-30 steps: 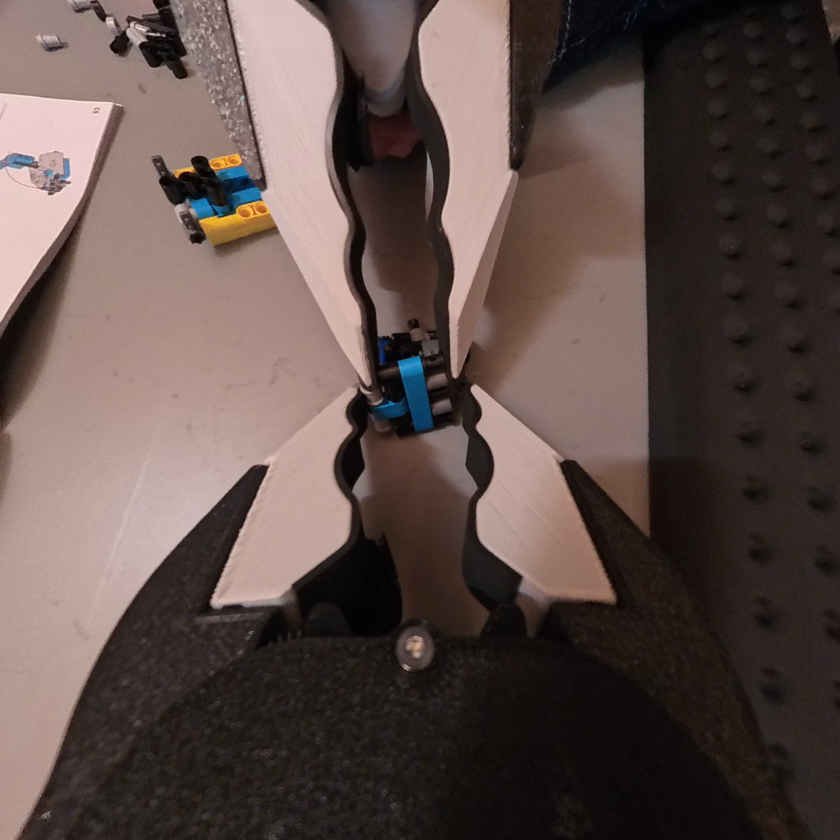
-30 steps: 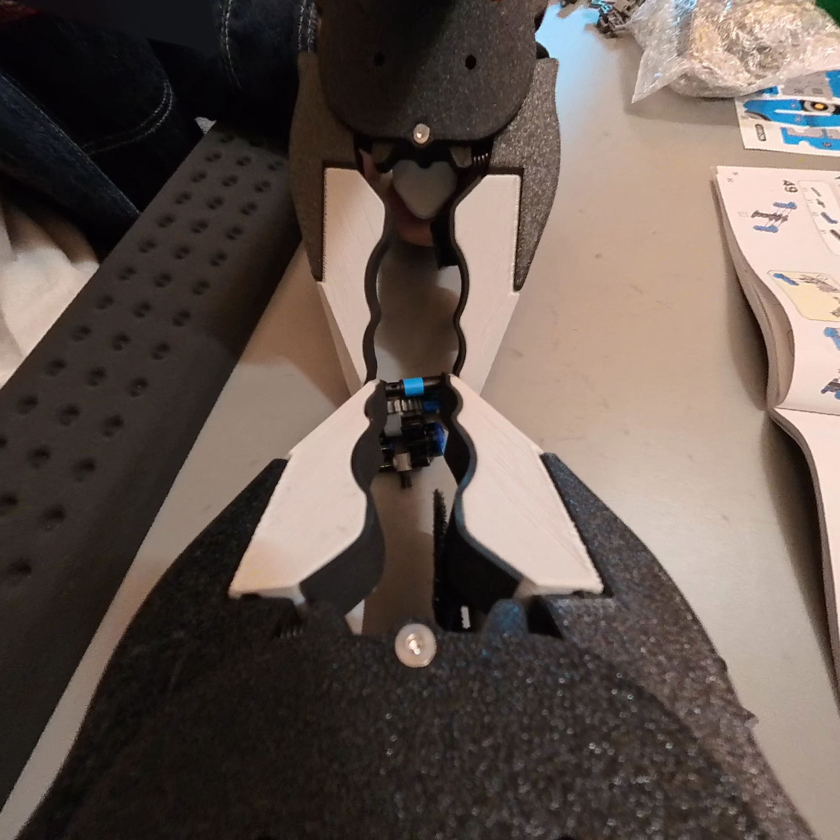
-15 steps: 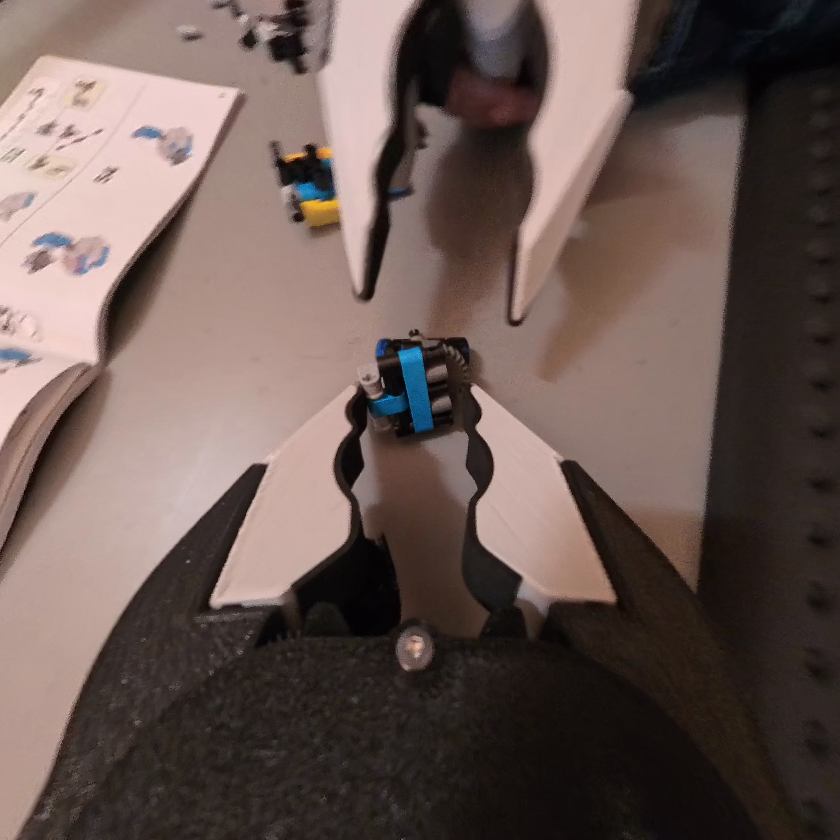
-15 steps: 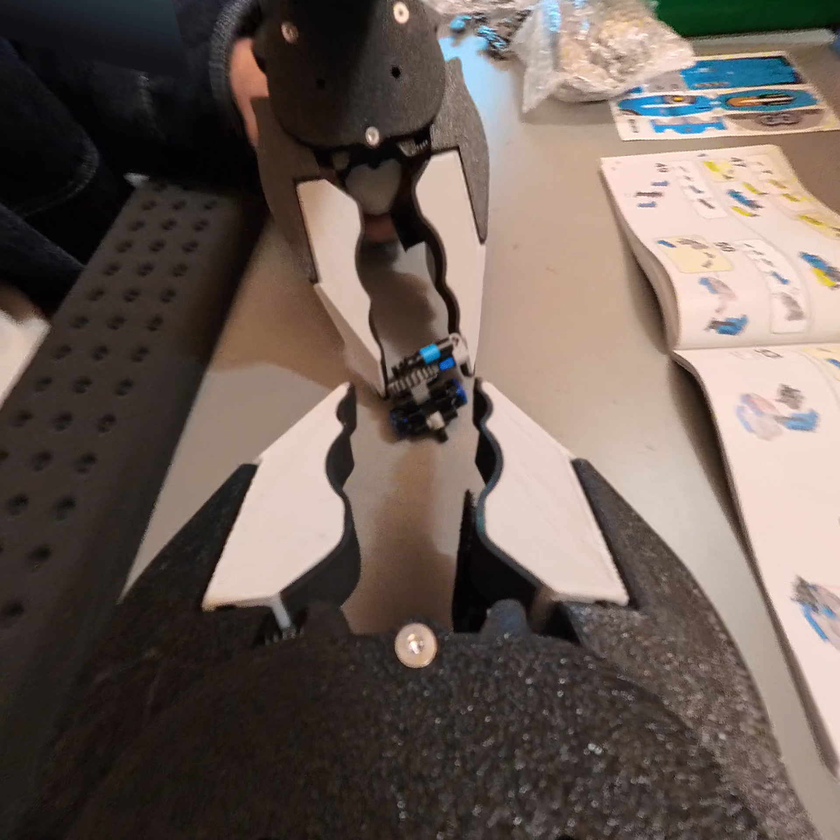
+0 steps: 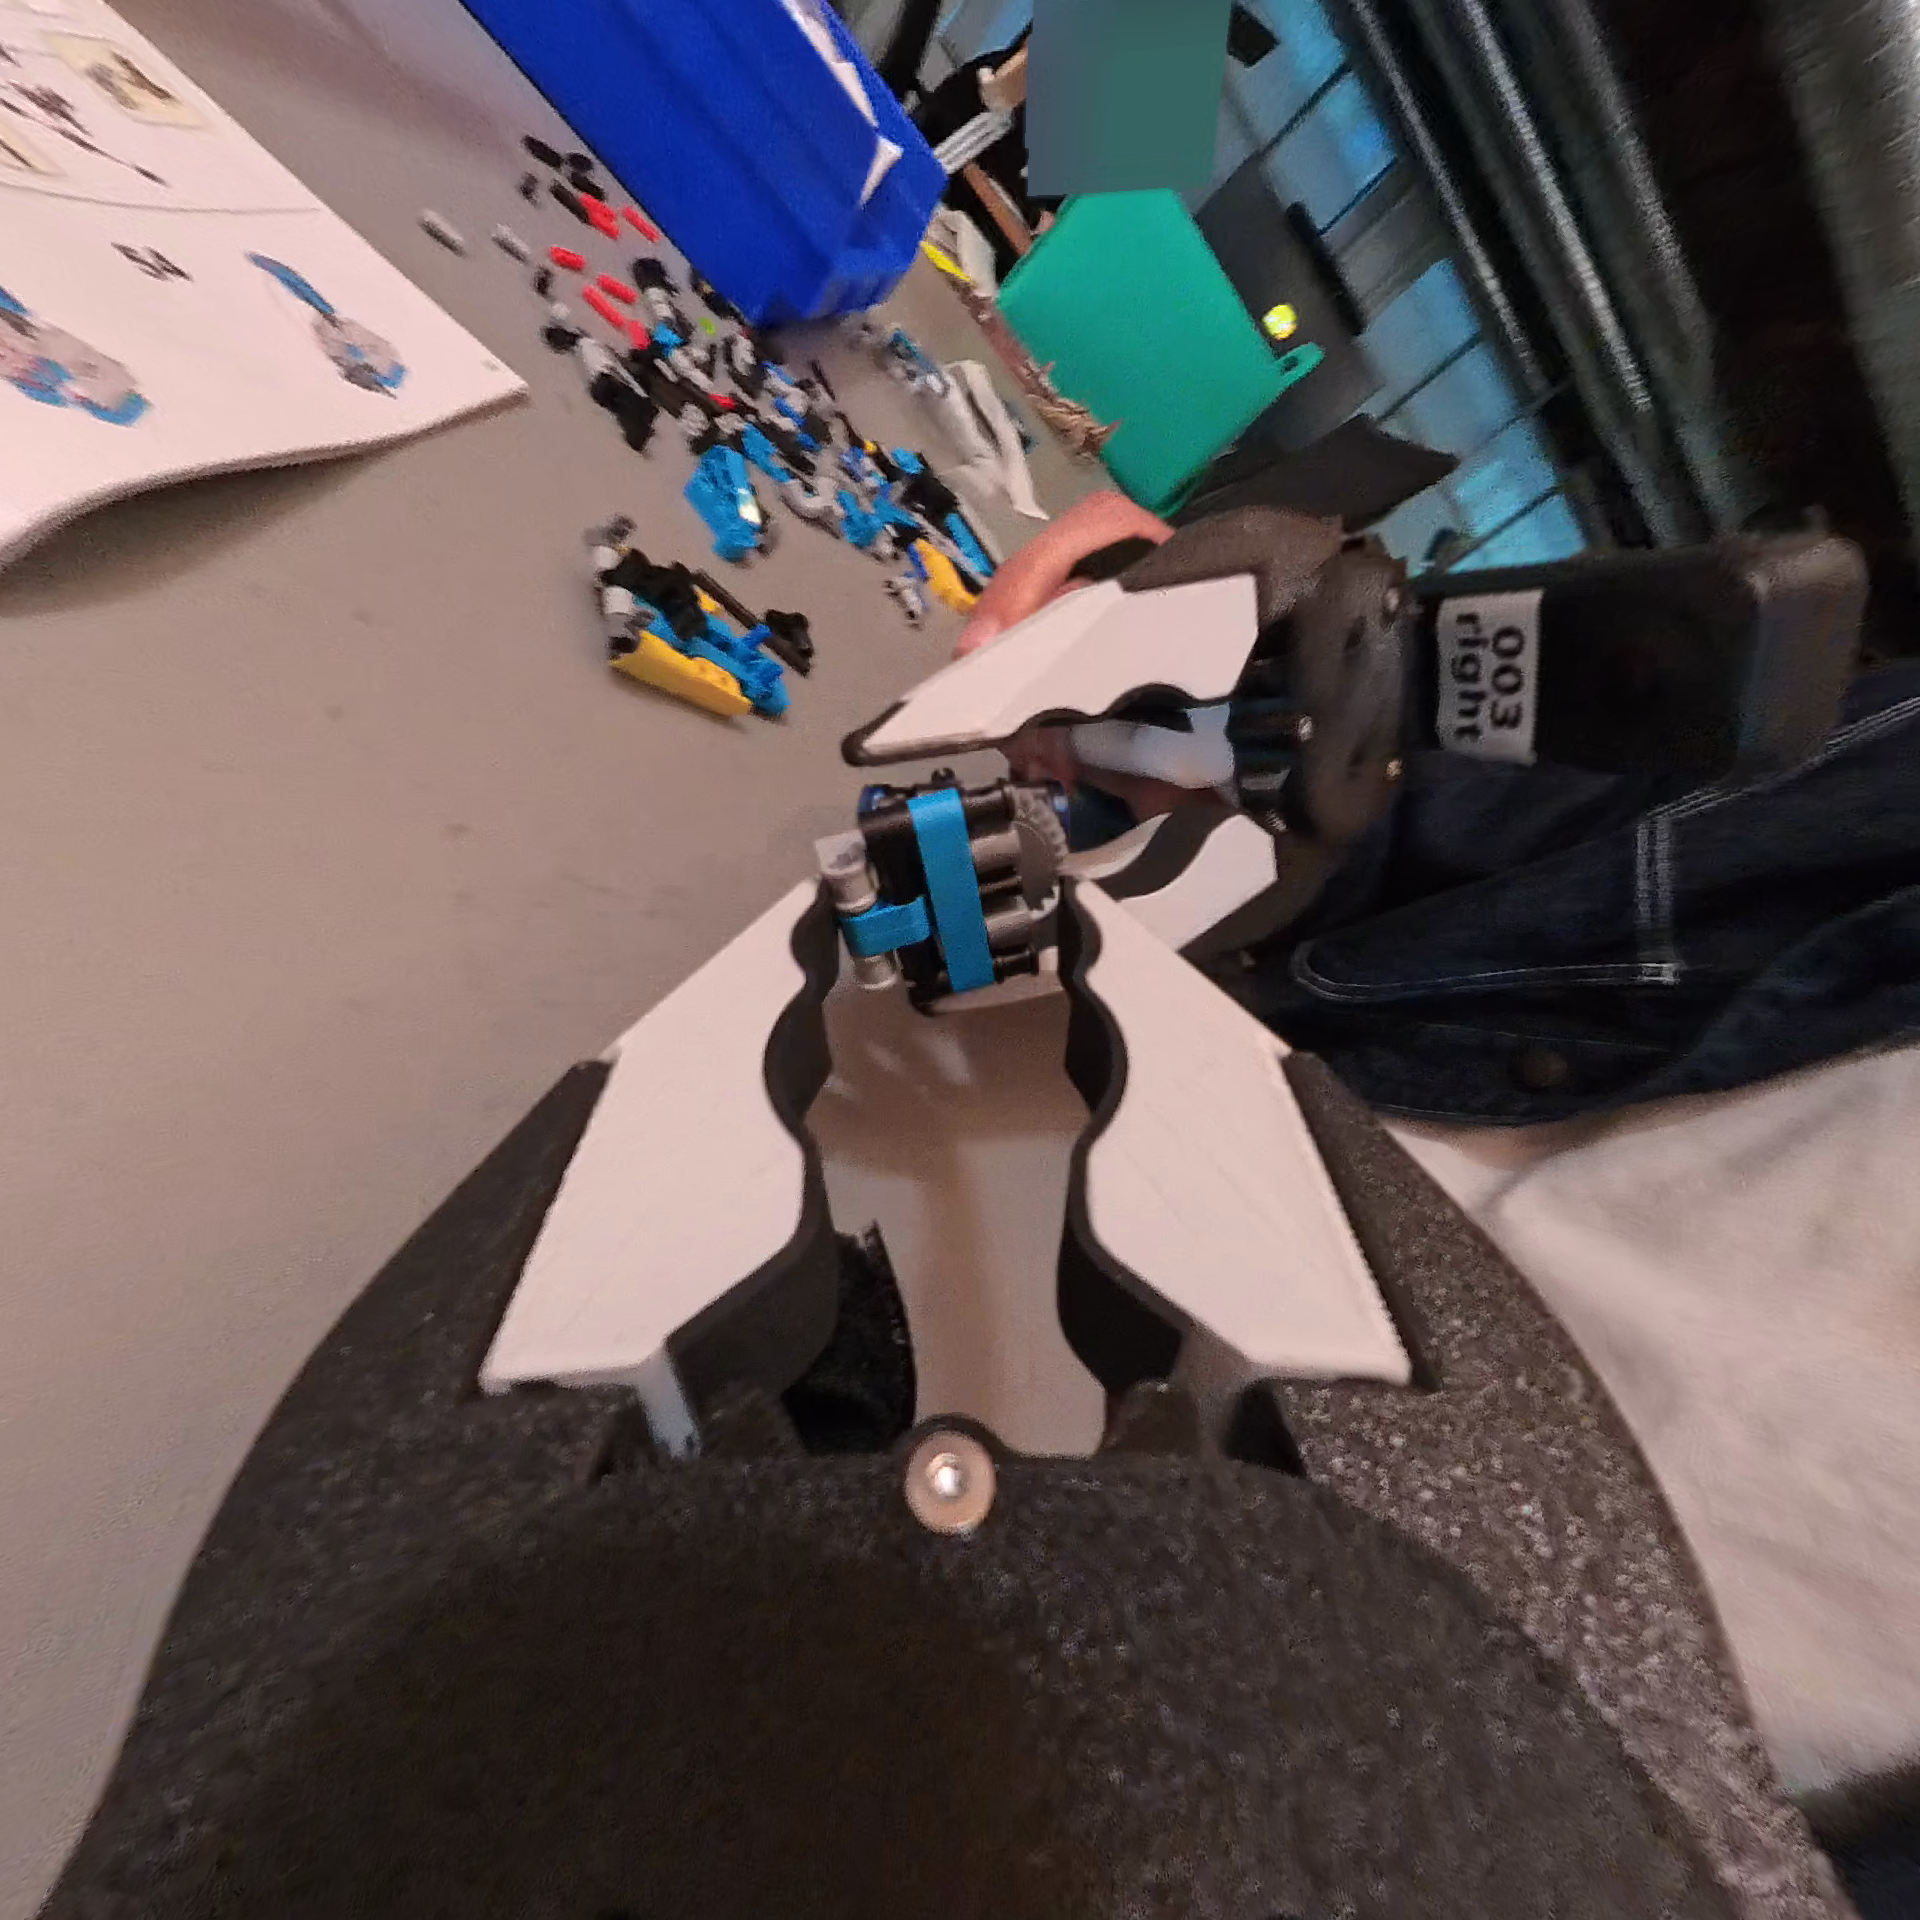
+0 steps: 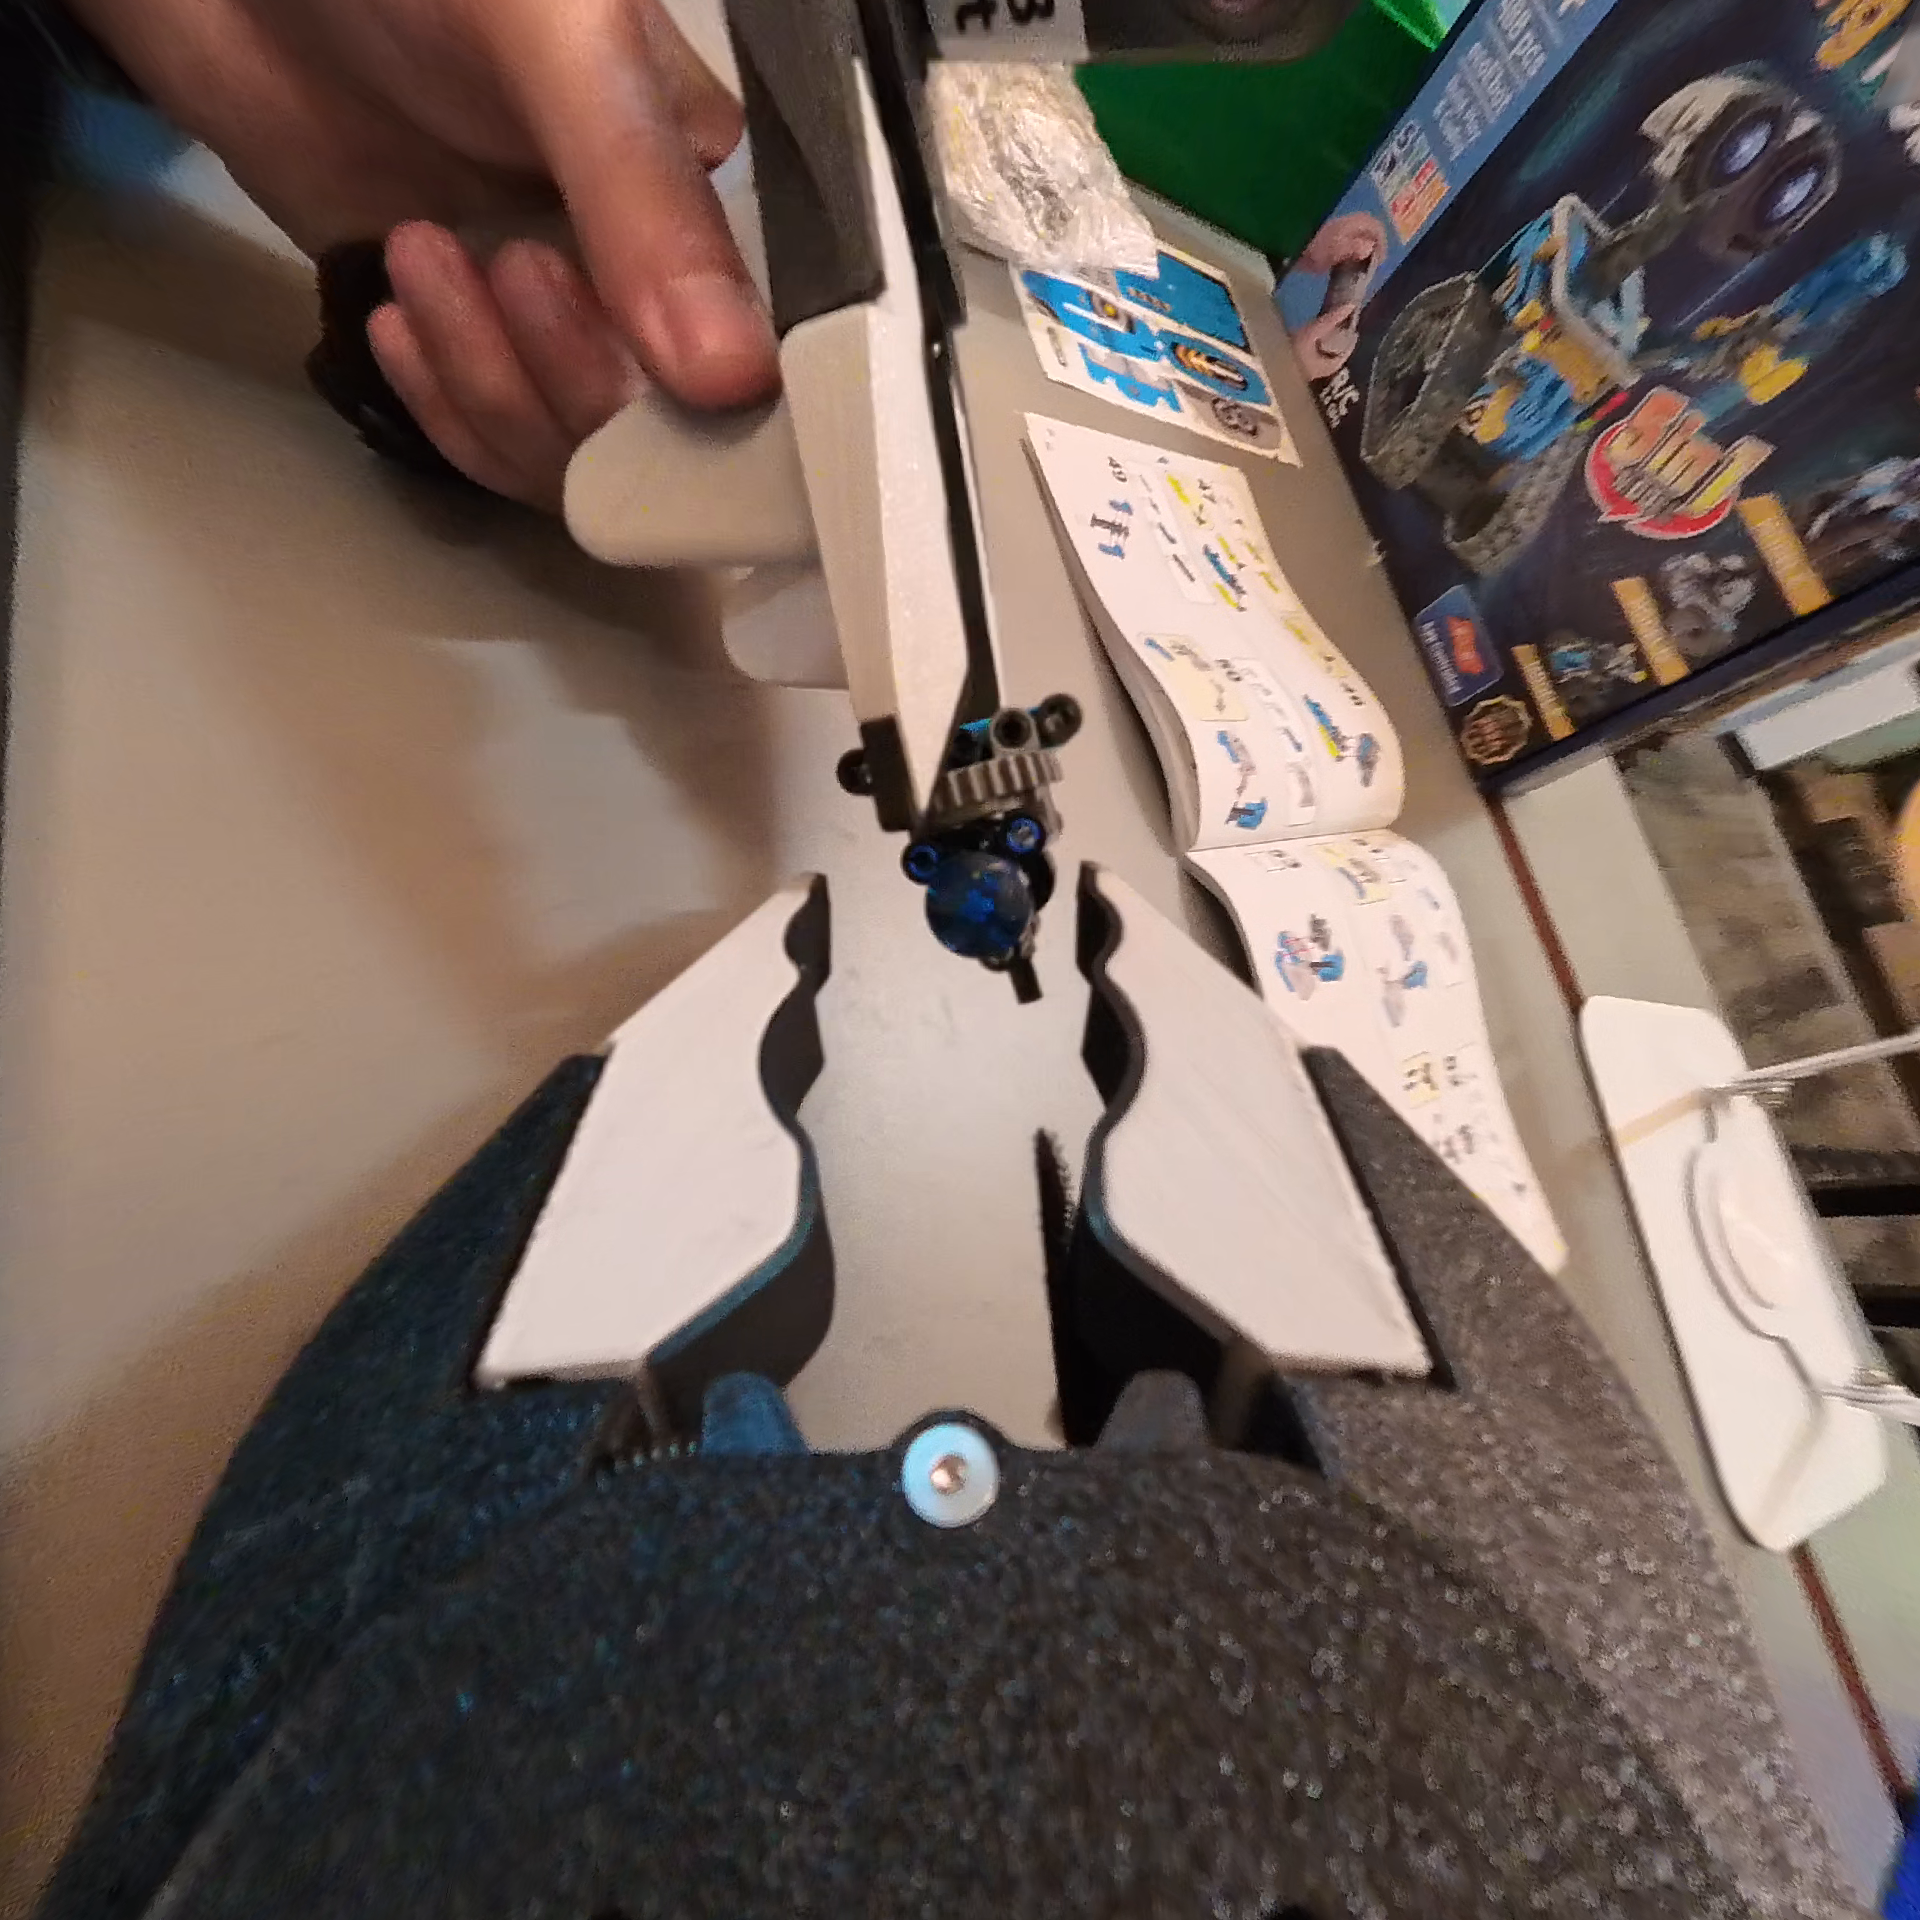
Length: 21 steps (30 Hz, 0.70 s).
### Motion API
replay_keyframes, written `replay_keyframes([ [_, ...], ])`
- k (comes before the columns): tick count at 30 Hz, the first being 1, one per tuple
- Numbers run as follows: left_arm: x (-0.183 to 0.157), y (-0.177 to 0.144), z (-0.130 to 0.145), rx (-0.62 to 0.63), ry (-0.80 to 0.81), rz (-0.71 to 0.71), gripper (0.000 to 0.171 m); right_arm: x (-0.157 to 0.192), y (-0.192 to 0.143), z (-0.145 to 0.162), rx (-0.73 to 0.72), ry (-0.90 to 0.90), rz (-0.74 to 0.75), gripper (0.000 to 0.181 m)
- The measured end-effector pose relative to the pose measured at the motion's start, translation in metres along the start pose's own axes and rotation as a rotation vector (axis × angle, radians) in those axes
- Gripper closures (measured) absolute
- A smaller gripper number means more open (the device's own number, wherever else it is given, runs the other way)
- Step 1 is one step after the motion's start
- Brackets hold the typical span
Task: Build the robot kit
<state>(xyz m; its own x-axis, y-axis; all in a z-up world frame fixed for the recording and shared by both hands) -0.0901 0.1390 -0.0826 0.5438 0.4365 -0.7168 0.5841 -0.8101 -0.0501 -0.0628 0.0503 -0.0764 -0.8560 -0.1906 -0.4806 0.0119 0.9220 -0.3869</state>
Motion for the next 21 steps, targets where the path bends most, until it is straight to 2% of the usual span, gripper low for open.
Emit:
replay_keyframes([
  [4, -0.004, 0.0, 0.001, -0.001, -0.014, 0.044, 0.13, -0.002, -0.007, -0.006, -0.014, -0.047, 0.048, 0.161],
  [10, -0.013, 0.0, -0.003, -0.049, -0.076, 0.166, 0.13, -0.005, -0.02, -0.018, -0.057, -0.097, 0.097, 0.166],
  [21, -0.018, 0.001, -0.003, -0.054, -0.092, 0.232, 0.13, -0.004, -0.028, -0.023, -0.079, -0.113, 0.094, 0.167],
])
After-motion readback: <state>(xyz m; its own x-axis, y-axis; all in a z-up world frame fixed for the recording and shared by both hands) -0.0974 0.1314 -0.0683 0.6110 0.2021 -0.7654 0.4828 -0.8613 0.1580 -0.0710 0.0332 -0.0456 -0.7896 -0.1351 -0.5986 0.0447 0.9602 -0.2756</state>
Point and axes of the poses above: each gripper's, where its closed fingertips meet, y out along the fingers, z out of its underside, x = y × z across the jaws, the point moved 6 cm from there along -y, back along the fingers, and after that the axes turned 10 degrees about -x, right-handed, at the moved point
